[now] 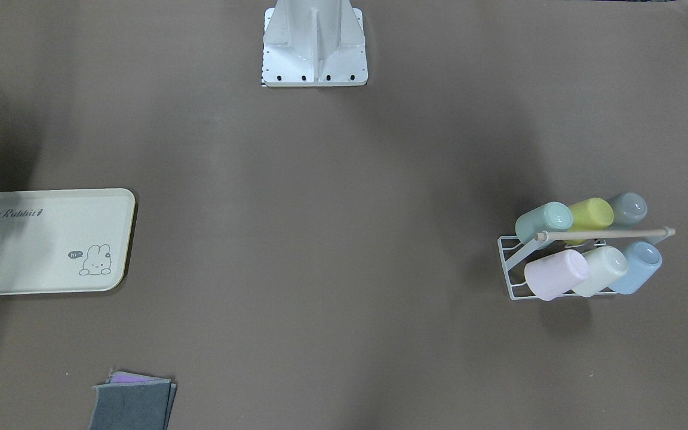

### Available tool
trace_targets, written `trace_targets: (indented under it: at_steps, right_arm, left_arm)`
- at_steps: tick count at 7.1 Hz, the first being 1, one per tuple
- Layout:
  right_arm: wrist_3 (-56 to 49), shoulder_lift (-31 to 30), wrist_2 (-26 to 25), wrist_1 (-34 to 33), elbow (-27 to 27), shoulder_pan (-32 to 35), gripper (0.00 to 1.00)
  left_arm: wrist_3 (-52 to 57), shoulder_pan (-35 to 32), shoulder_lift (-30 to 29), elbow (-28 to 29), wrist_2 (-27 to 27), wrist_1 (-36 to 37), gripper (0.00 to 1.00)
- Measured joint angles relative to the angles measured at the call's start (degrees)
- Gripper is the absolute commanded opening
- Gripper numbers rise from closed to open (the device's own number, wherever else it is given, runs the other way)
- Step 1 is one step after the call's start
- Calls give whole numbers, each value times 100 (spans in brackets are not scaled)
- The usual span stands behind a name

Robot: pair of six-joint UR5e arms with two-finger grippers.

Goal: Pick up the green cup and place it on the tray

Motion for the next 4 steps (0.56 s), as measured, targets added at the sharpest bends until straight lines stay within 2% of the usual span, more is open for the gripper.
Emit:
trace_targets:
  at_steps: [2,3,4]
  right_arm:
    - [-23,-35,3,9,-32,-5,67]
    - [-26,-40,6,10,-77,-5,64]
    - [-26,-43,7,10,-117,-6,58]
  left_arm:
    - [656,738,-778,-400,573,964,98]
    - [1167,1239,-893,-763,1067,1037,98]
    - [1637,1904,-926,-1121,1800,874,98]
